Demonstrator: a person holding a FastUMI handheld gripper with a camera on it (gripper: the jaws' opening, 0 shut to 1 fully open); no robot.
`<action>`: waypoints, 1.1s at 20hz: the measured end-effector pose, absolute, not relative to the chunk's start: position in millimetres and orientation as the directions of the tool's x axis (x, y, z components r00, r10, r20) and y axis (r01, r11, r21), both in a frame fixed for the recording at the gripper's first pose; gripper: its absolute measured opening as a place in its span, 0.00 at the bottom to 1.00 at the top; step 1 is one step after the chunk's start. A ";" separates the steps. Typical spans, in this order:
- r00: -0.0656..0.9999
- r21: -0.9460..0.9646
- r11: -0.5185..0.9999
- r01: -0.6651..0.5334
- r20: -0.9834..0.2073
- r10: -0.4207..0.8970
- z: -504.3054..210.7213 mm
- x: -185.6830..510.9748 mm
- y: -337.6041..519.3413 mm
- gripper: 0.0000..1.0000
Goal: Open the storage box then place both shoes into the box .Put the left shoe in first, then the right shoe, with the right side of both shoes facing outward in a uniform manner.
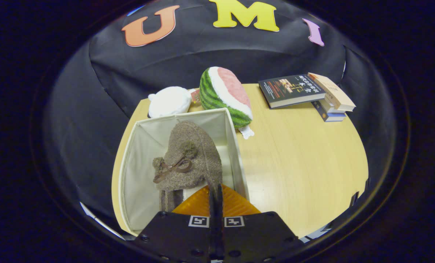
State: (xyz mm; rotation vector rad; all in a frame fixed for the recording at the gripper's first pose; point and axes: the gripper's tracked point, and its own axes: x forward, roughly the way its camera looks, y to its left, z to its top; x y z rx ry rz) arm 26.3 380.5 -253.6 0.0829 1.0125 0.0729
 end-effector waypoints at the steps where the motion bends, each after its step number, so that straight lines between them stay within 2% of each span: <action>1: 0.522 0.091 0.996 -0.023 -0.848 0.089 -256.3 26.1 380.9 0.00; 4: 0.510 0.068 0.997 -0.026 -0.858 0.071 -261.6 23.2 381.9 0.02; 5: 0.515 0.073 0.997 -0.032 -0.854 0.079 -259.5 22.5 383.2 0.07; 8: 0.563 0.062 0.995 -0.073 -0.822 0.092 -241.3 29.3 384.8 0.10; 13: 0.677 0.065 0.988 -0.138 -0.722 0.142 -190.2 31.6 370.2 0.52; 16: 0.739 0.072 0.986 -0.150 -0.654 0.161 -151.1 25.3 346.2 0.61; 17: 0.760 0.076 0.986 -0.147 -0.629 0.162 -140.3 30.9 332.4 0.73; 19: 0.803 0.086 0.987 -0.138 -0.574 0.162 -114.0 28.5 303.2 0.91; 22: 0.871 0.065 0.993 -0.101 -0.477 0.120 -72.2 23.0 245.0 0.96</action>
